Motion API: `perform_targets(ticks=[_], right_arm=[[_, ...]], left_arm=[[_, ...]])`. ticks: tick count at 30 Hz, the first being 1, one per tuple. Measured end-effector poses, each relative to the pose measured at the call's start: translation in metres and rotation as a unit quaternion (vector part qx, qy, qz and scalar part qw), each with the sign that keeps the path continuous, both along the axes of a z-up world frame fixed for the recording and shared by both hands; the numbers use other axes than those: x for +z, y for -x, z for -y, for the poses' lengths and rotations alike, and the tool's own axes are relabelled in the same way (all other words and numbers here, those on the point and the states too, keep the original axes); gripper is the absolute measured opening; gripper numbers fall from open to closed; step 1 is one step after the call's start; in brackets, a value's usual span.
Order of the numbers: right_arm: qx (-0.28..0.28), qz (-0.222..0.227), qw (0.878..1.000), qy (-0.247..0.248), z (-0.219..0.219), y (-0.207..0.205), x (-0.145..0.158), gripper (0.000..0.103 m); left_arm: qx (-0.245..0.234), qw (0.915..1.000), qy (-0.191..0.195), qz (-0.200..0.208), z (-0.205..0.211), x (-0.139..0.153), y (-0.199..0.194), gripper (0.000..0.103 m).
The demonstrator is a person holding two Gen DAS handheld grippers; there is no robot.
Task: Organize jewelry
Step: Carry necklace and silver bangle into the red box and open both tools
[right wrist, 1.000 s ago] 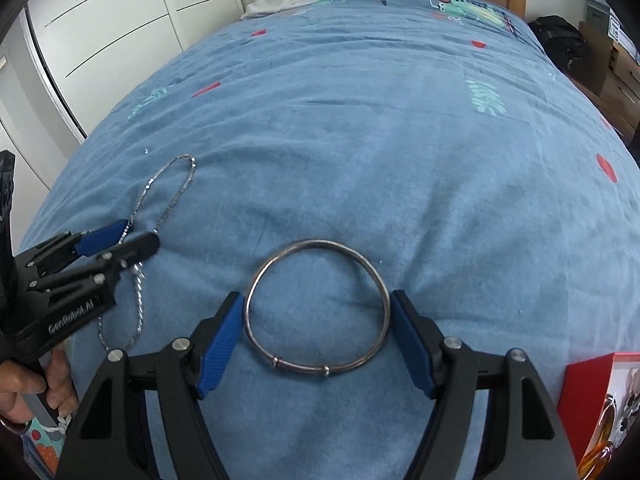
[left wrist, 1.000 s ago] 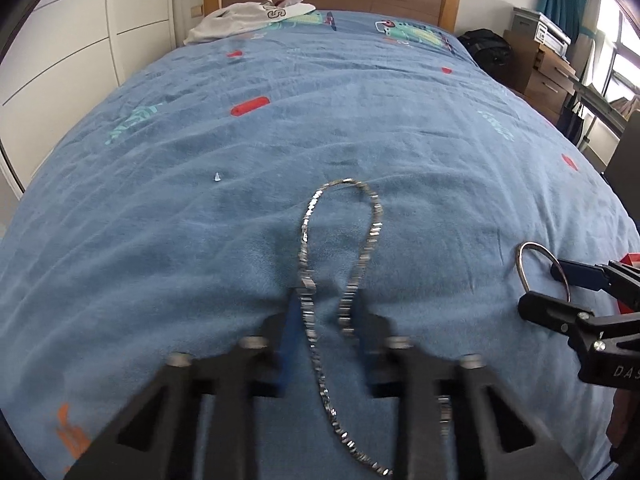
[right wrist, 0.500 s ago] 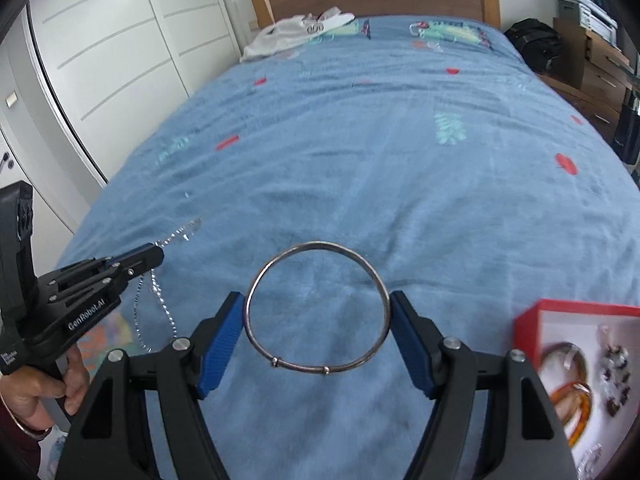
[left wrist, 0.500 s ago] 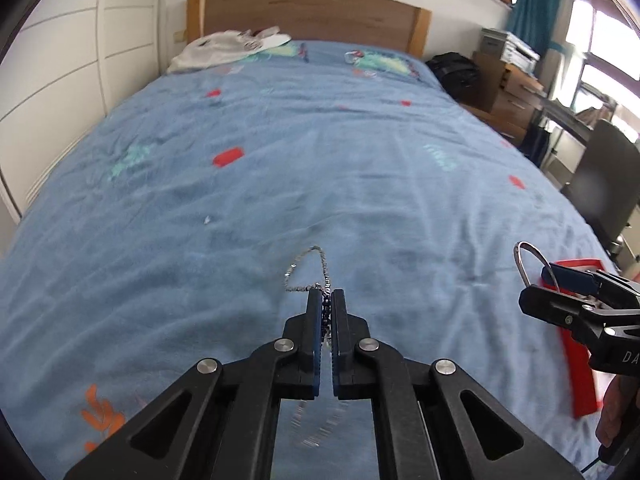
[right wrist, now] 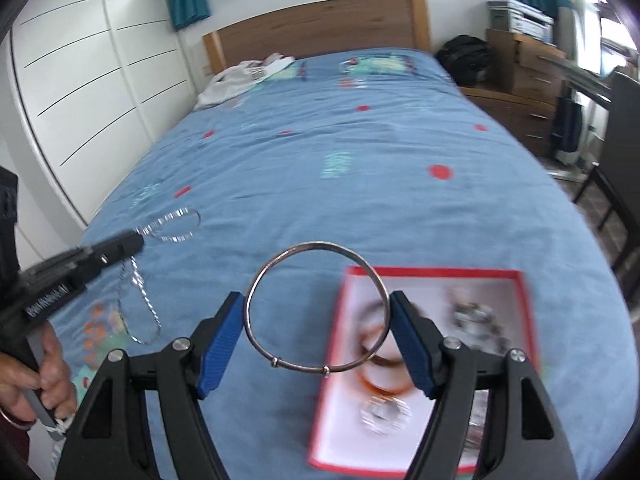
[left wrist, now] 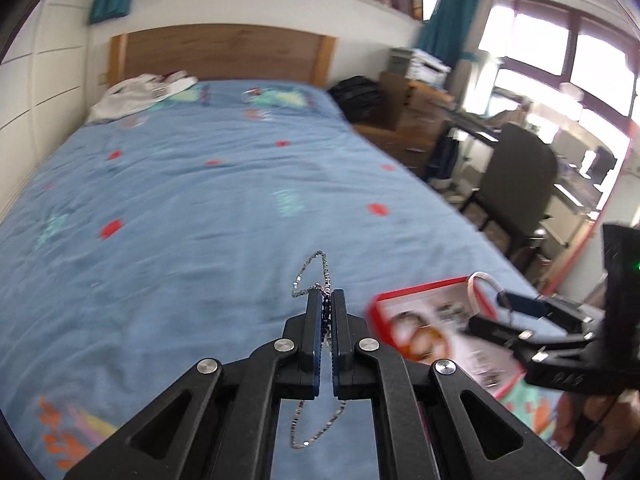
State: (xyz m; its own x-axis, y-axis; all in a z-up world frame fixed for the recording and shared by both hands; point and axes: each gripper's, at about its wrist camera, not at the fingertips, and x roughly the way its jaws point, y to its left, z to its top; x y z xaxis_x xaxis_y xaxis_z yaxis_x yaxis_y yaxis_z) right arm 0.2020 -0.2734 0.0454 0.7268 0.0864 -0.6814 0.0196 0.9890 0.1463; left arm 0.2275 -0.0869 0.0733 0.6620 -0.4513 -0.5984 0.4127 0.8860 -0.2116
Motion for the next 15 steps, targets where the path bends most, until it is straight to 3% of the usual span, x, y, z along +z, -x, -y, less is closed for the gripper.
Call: perform_targets(ticks=[7,15], right_arm=[[-0.033,-0.029,0.999,0.021,0.062,0.036,-0.018,0.071],[-0.024,-0.070,0.997,0.015,0.095,0.045,-0.063,0.071]], left_arm=[[-0.060,0.9980,0.015,-0.006,0.081,0.003,0.009,0.004],[-0.098,0.9933,-0.007,-0.061,0.143,-0.051,0.008,0.004]])
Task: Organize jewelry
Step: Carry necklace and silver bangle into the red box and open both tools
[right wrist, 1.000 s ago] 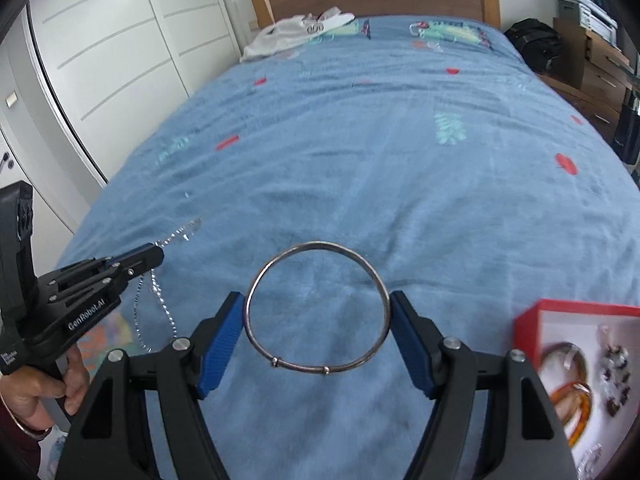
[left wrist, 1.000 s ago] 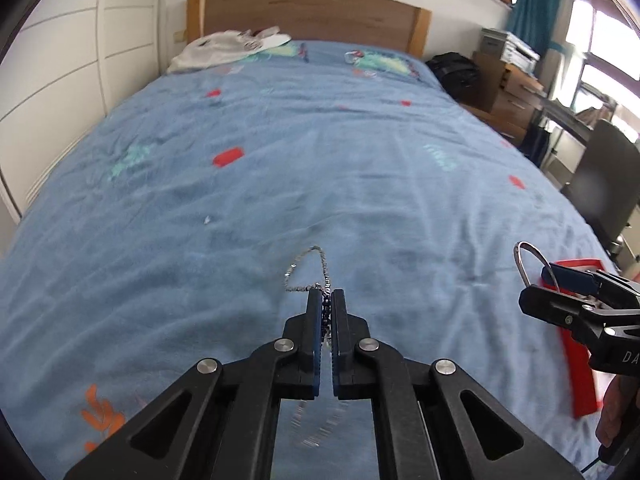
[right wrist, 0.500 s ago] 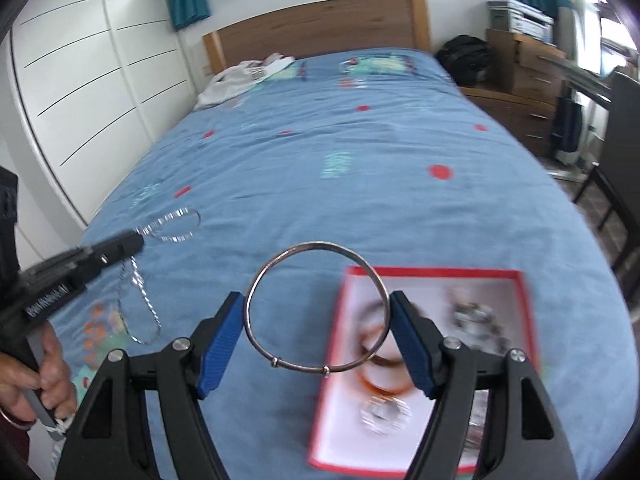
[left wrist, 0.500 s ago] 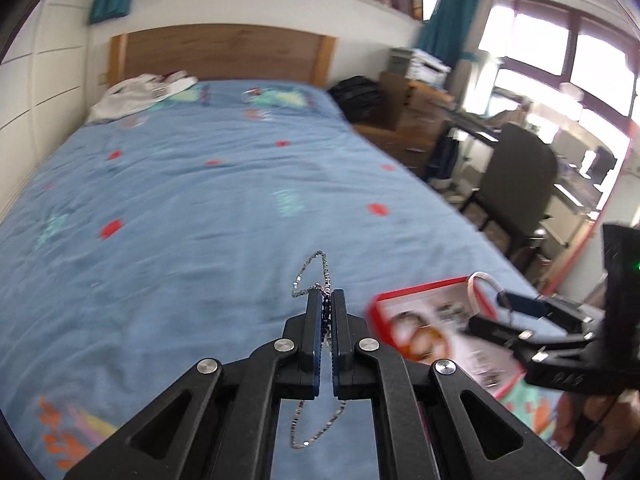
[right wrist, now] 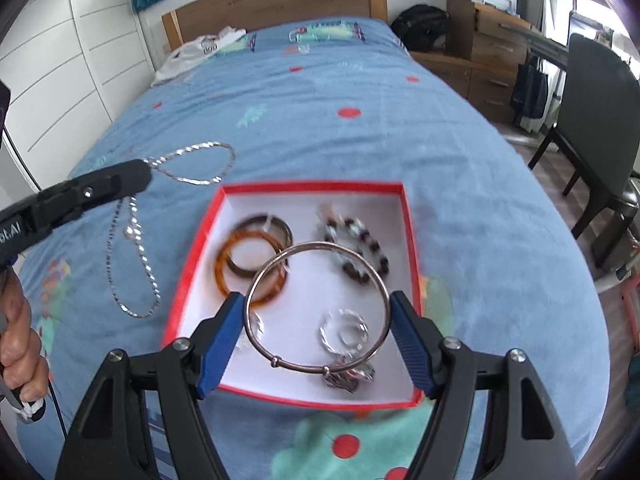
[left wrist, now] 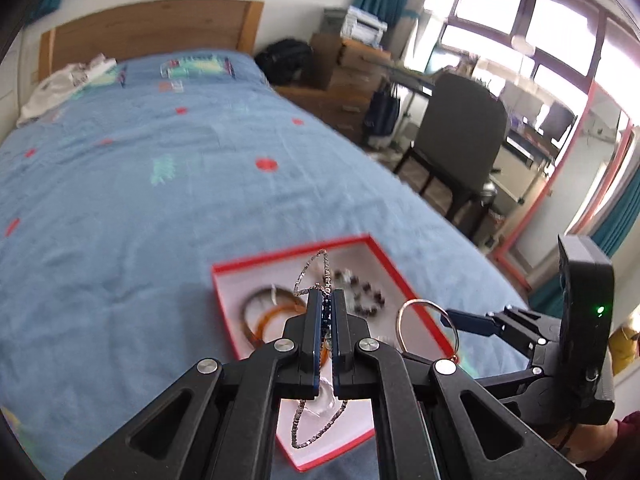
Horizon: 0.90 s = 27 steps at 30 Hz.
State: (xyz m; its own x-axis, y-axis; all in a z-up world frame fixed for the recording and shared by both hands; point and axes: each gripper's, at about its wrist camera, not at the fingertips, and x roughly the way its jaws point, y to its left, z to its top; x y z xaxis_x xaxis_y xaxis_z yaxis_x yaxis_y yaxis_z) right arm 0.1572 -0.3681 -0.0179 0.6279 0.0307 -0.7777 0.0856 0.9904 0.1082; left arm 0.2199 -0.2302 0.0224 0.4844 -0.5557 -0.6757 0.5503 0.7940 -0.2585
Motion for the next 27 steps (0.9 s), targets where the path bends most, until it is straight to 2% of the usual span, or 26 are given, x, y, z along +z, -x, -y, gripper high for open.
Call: perform_targets(ticks=[8,15,23,26,27], right_arm=[[0.027,-0.047,0.998,-0.018,0.015,-0.008,-0.047,0.071],[0.050,-0.060,0.997,-0.017,0.016,-0.017,-0.061,0.071],[0.061,-0.069,0.996,-0.002,0.009,-0.020,-0.066,0.072],[0.065,-0.074,0.995,0.002,0.008,-0.020,-0.066,0.072],[0.067,-0.077,0.995,0.005,0.007,-0.020,-0.066,0.072]], left_arm=[[-0.010,0.9980,-0.034,-0.052,0.020,-0.054,-0.003,0.004],[0.002,0.9954,-0.050,-0.081,0.021,-0.082,-0.010,0.004],[0.012,0.9944,-0.062,-0.084,0.011,-0.089,-0.008,0.005],[0.018,0.9943,-0.059,-0.087,0.007,-0.087,-0.008,0.007],[0.019,0.9944,-0.058,-0.086,0.005,-0.085,-0.008,0.010]])
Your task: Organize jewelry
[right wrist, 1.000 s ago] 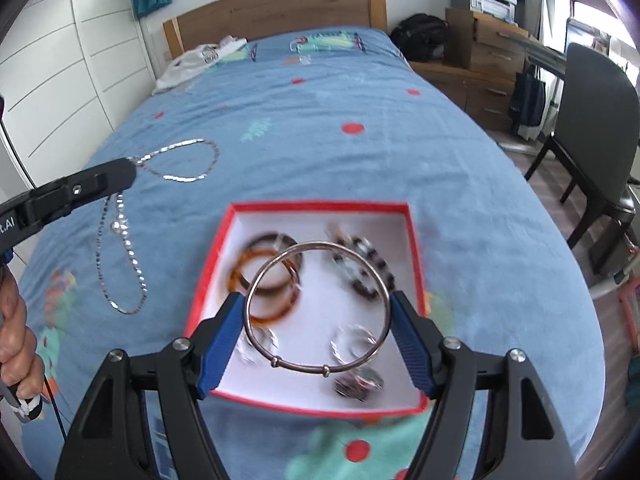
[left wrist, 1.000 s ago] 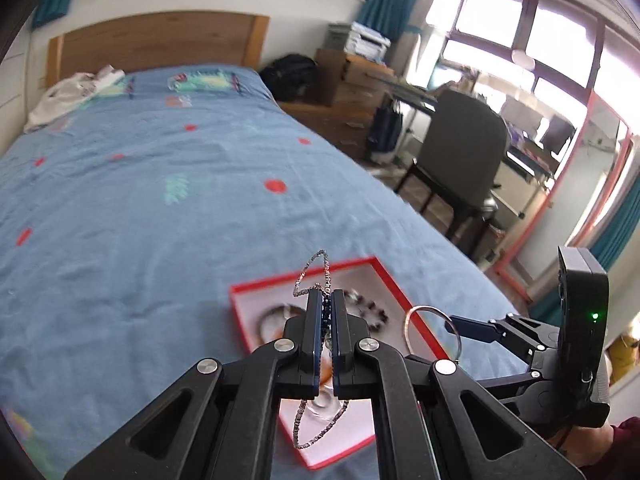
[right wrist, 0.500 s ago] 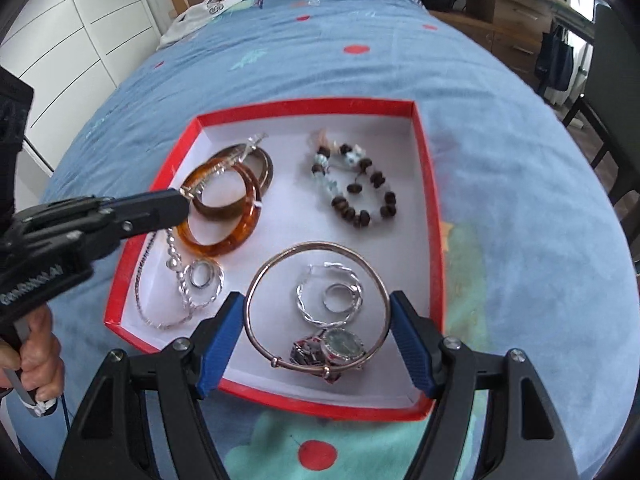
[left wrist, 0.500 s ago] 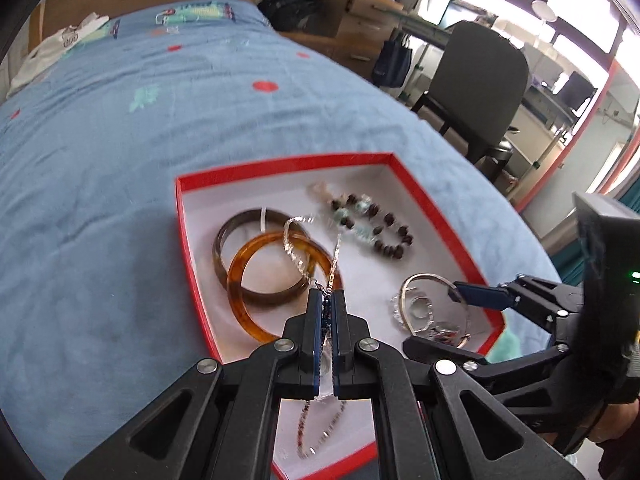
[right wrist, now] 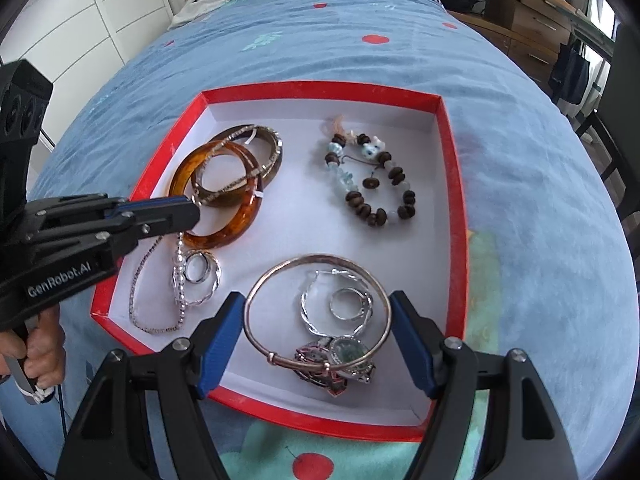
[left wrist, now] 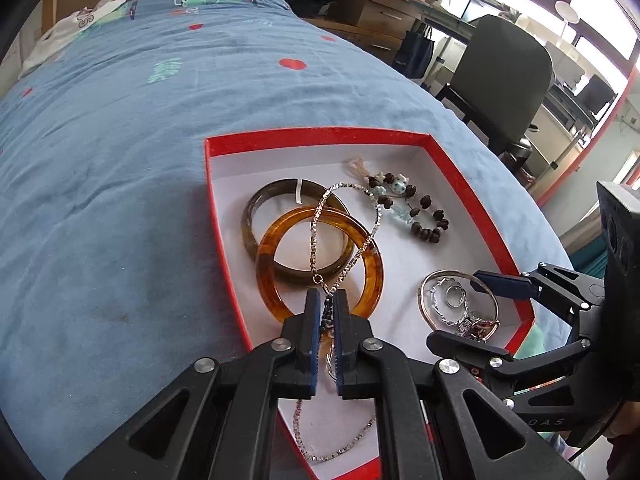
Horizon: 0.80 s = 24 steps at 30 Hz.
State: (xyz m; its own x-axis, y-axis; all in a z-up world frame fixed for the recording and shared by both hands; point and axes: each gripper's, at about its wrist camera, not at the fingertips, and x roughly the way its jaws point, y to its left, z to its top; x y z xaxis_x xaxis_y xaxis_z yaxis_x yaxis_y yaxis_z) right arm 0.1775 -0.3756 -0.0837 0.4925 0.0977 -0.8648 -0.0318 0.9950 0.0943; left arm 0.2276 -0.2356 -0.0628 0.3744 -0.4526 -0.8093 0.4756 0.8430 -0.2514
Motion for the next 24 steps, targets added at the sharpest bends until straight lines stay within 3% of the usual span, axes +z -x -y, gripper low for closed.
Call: perform_targets(ticks=[4,9,15,18,24], right_arm=[[0.004,-0.006,1.000,0.002,-0.002,-0.001,0.003,0.072],[0.004,0.001,1.000,0.001,-0.003,0.005,0.012,0.072],[-0.004,0.016,1.000,0.006,-0.007,0.019,0.032,0.072],[-0.018,0.028,0.999,0.000,-0.008,0.034,0.045,0.072],[-0.038,0.044,0.998,-0.009,-0.017,0.062,0.060,0.072]], left_arm=[[0.002,1.0000,0.003,0.001,-0.003,0.004,0.001,0.028],[0.001,1.0000,0.003,0.007,-0.004,0.012,0.009,0.038],[0.014,0.9995,0.009,0.028,-0.018,0.036,0.026,0.038],[0.032,0.9983,0.003,0.049,-0.028,0.051,0.041,0.050],[0.078,0.9939,-0.013,0.076,-0.052,0.070,0.070,0.061]])
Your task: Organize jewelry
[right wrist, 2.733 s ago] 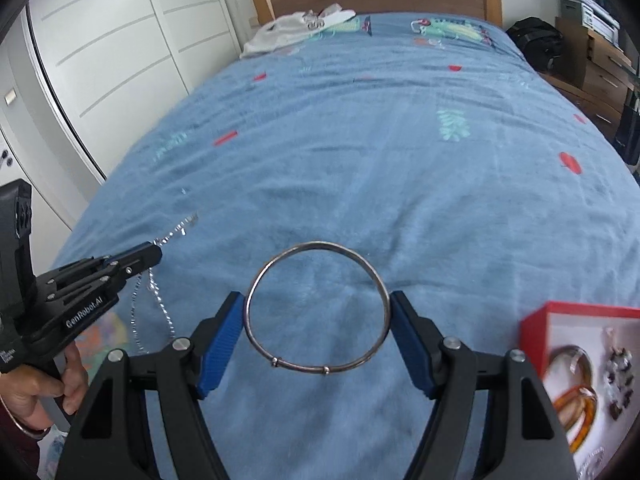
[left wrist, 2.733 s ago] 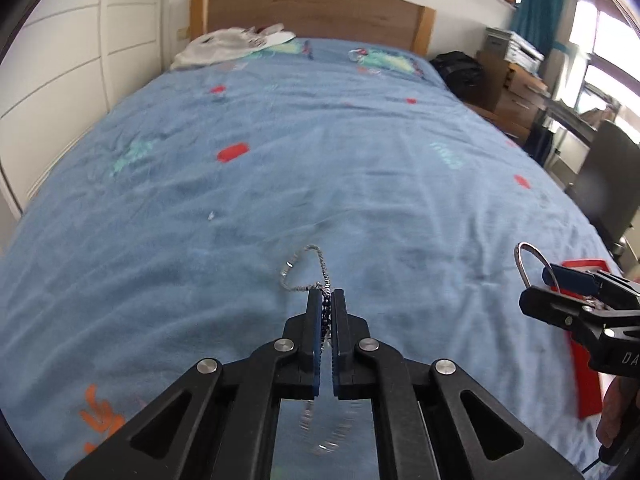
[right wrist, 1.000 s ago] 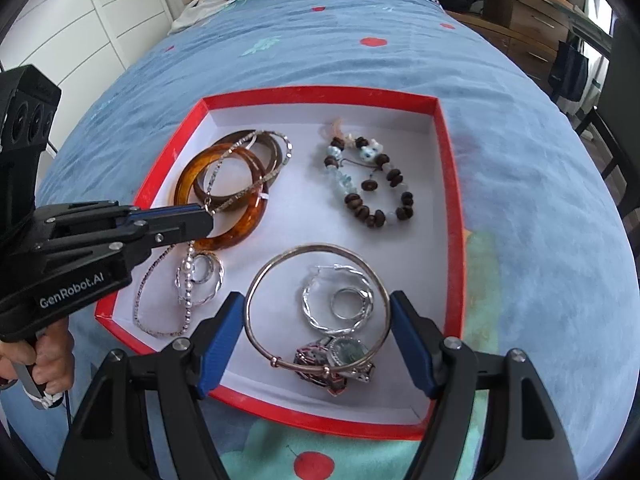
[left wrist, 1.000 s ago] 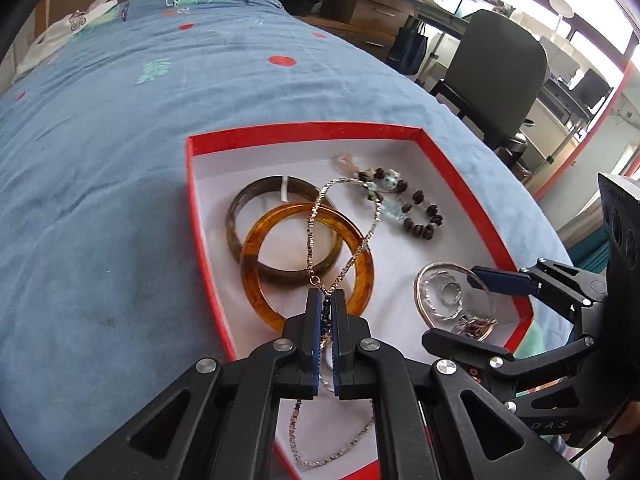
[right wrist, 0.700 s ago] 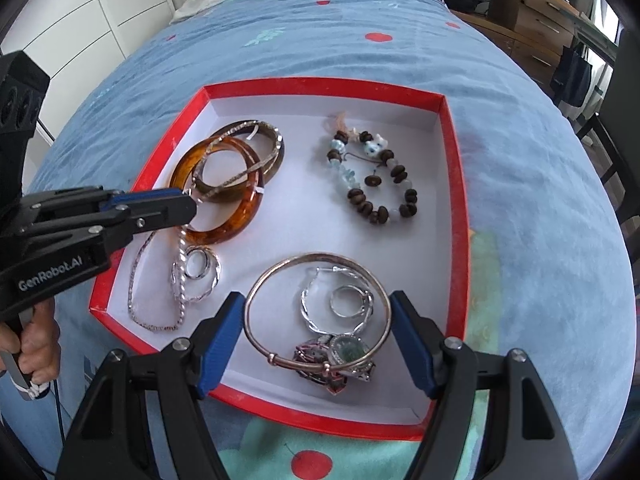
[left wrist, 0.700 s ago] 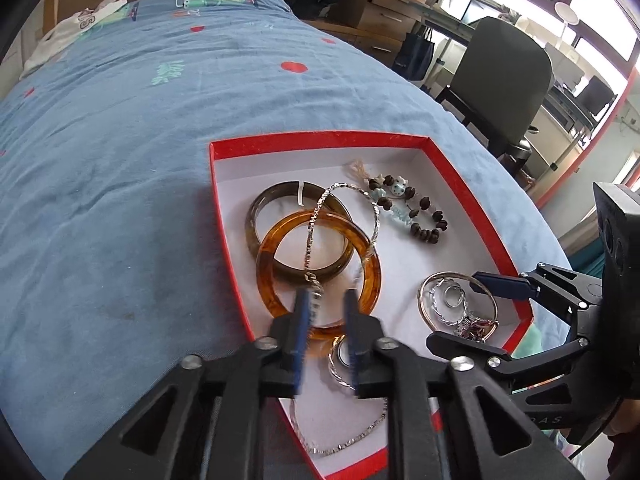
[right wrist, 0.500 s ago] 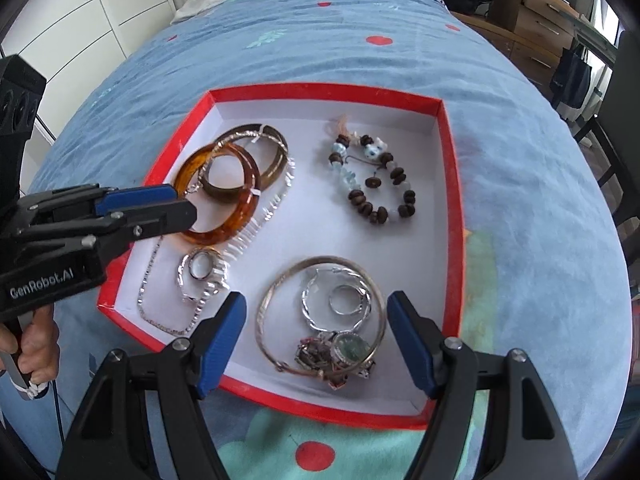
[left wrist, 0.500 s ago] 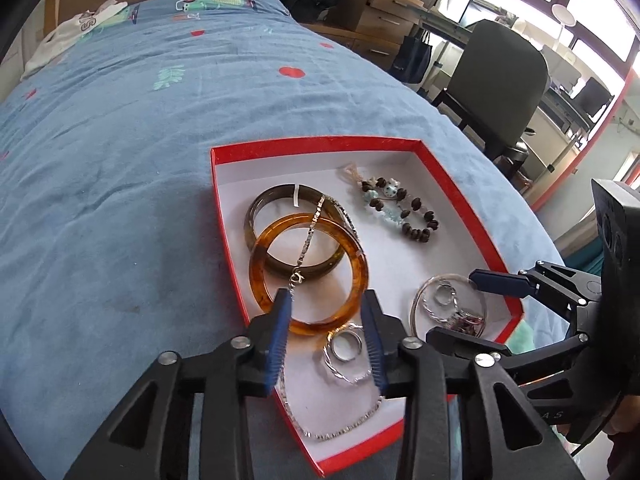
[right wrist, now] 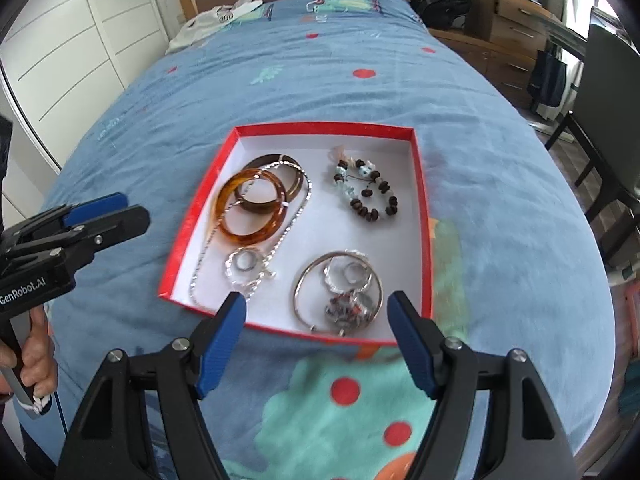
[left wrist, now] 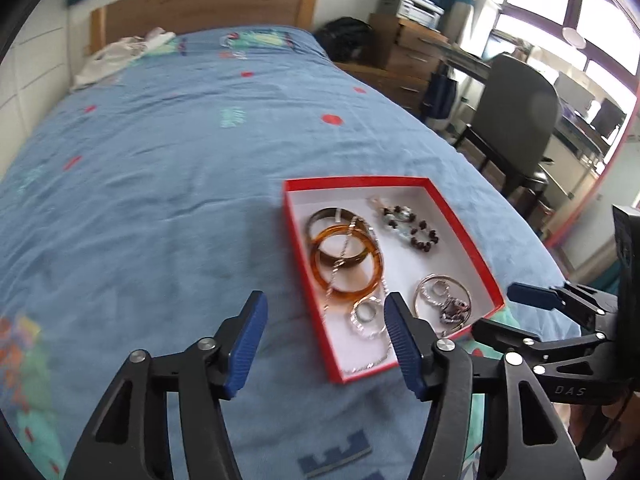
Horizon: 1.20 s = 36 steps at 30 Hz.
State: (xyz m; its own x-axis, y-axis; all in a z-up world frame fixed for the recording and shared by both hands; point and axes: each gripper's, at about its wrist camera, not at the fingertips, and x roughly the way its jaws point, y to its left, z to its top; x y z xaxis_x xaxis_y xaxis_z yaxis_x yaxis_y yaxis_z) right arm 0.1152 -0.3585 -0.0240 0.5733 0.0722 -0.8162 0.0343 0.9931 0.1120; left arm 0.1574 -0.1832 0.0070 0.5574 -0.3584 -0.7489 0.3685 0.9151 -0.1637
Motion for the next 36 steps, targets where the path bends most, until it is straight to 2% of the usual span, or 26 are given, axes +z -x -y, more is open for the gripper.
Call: perform_targets(ticks=[13,23,36], right_arm=[[-0.009,0.022,1.000,-0.010,-0.032,0.050,0.012,0.072],[-0.023,0.039,0.999,-0.006,-0.041,0.072,0.018,0.072],[-0.026,0.044,0.999,-0.003,-0.048,0.086,0.018,0.072]], left_arm=[[0.064,0.9975,-0.025,0.020,-0.027,0.015,0.049,0.084],[0.085,0.9951,-0.040,0.030,-0.037,0.020,0.071,0.088],[0.088,0.9943,-0.047,0.037,-0.043,0.017,0.086,0.088]])
